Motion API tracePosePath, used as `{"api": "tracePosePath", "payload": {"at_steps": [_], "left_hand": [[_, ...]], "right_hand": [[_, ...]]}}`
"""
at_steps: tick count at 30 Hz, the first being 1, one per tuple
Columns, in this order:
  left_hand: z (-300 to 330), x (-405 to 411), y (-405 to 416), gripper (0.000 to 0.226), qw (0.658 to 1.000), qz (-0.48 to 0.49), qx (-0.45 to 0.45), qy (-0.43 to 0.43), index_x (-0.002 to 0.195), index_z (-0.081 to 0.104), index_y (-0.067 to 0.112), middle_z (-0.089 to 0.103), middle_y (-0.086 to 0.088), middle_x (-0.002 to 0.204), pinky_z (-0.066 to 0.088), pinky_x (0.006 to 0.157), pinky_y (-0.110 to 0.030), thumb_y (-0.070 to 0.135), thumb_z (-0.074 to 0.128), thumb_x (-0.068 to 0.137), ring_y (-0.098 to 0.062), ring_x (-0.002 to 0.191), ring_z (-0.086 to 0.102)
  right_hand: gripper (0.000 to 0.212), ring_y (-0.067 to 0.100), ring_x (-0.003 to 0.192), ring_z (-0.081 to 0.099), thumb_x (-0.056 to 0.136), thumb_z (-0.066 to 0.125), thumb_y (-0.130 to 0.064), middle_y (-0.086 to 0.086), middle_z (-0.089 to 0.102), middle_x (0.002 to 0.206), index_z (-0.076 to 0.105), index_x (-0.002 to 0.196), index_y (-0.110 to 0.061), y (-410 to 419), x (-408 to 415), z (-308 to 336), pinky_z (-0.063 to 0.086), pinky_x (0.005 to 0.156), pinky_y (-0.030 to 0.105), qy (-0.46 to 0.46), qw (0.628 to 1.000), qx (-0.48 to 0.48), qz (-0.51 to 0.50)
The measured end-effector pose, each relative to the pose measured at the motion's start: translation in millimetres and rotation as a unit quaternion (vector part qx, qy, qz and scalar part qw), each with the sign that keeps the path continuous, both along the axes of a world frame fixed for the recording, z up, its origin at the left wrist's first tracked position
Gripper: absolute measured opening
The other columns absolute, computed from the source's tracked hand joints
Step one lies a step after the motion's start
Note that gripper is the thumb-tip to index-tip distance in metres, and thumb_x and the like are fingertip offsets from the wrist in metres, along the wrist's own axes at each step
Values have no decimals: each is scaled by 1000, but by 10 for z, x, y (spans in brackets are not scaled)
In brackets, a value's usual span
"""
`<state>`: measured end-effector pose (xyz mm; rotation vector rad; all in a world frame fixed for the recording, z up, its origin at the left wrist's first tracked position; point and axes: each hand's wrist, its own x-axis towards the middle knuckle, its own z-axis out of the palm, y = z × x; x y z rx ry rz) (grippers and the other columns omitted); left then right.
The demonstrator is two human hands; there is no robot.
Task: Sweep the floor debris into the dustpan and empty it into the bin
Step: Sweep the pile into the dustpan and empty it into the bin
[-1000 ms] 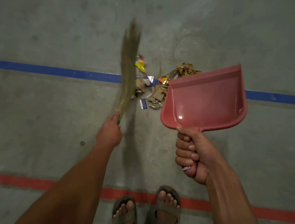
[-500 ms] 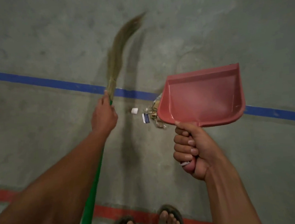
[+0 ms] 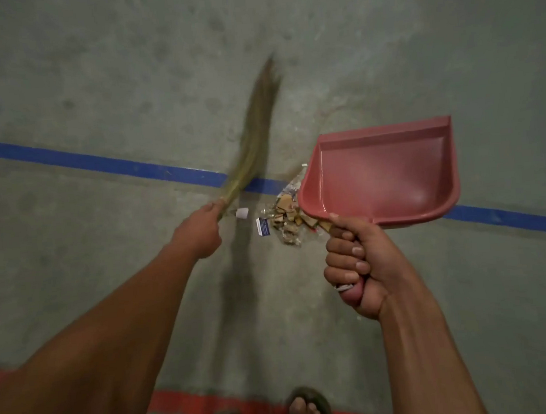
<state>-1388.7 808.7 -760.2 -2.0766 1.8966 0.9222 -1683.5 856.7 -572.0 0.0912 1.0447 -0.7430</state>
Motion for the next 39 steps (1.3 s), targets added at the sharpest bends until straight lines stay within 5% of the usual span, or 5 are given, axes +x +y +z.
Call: {"api": "tracePosePath", "payload": {"at_steps": [11,17,26,33,39], "left_hand": [[306,229,1544,70,986,59,-129,92,163,23,31,46,-7,149,53,95,-47,19,52,100,-33,118,59],[117,261,1816,62,989,146,-38,-13,159,26,10,51,-23,135,49,95,-53,20,48,102,-45,112,58],[213,-426,2161,66,993,25,-5,119,164,22,16,50,-16,141,47,97,-40,22,50,104,-37,119,56],[335,-580,2072,65,986,97,-97,92,163,20,15,49,-17,129,53,82,-48,23,48,105,-38,101,58],[229,-586,1858,65,996,45,0,77,164,21,12,54,-24,131,46,95,-43,25,48,106,-42,115,57]], "right_hand": [[39,3,30,18,99,56,-23,-9,21,46,38,65,-22,832,21,164,19,29,17,9,999,33,3],[39,2,29,17,100,55,-23,-10,21,45,37,65,-22,1102,46,202,18,29,17,2,999,35,15],[38,3,29,18,99,57,-23,-10,22,44,38,65,-22,1290,-4,176,20,28,18,6,999,42,13],[38,2,29,18,98,56,-20,-10,23,44,38,65,-21,1389,-129,110,20,28,16,1,999,53,1],[37,2,27,19,98,53,-18,-10,23,42,38,64,-21,1419,-209,13,19,28,15,-37,996,78,-11]]}}
